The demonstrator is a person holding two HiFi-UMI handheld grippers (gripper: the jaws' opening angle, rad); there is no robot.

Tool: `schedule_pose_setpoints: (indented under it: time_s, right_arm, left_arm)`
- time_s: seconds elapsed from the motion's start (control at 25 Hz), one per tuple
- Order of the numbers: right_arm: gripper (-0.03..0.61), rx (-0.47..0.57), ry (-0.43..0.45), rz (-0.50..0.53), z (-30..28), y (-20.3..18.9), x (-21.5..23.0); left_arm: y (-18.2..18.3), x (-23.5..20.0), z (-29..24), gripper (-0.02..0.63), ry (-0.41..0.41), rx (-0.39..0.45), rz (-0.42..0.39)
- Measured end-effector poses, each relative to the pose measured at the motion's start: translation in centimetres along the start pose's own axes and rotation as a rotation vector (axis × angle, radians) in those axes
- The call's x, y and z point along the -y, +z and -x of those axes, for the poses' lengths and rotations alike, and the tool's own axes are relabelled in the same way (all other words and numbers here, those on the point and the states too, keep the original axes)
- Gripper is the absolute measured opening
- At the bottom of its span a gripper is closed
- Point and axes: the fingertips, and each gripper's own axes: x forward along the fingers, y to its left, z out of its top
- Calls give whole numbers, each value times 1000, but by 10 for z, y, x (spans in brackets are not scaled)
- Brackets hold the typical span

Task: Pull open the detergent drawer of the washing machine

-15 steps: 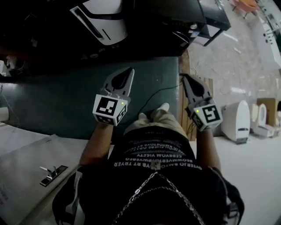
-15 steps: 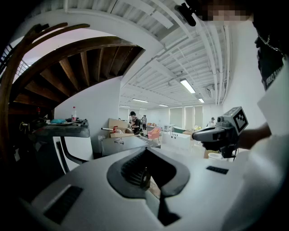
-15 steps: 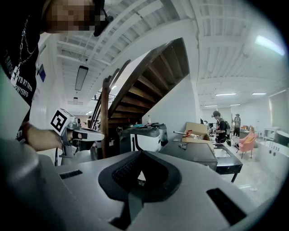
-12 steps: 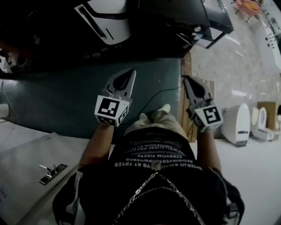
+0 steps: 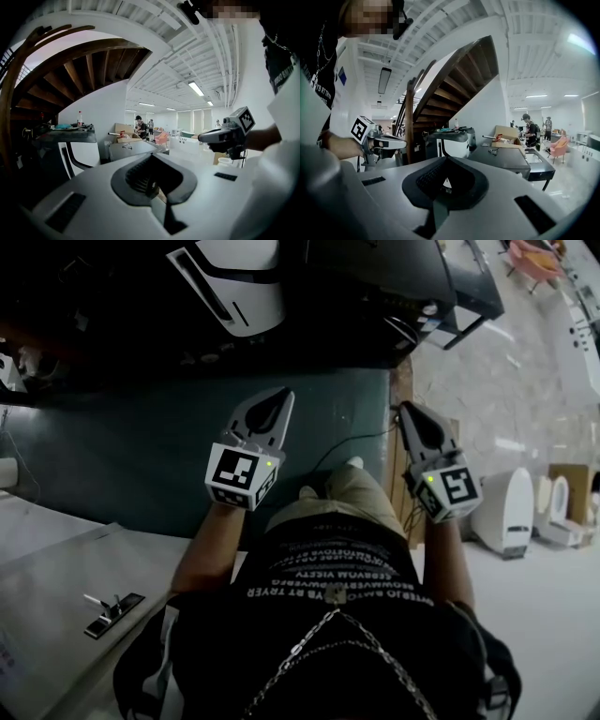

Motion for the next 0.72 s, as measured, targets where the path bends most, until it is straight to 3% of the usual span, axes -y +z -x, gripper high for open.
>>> schedule_pose_setpoints:
  time_s: [0.28, 0.48, 0.72]
  right_arm:
    - [2, -3, 47, 4, -32, -4, 23]
    - [2, 2, 79, -23, -69, 4, 60]
    - [2, -25, 85, -42, -115, 8, 100]
  left_arm:
    - [-8, -18, -35, 5, 11, -32, 15]
    - [9, -33, -80, 5, 4, -36, 20]
    - [3, -58, -129, 5, 8, -57, 67]
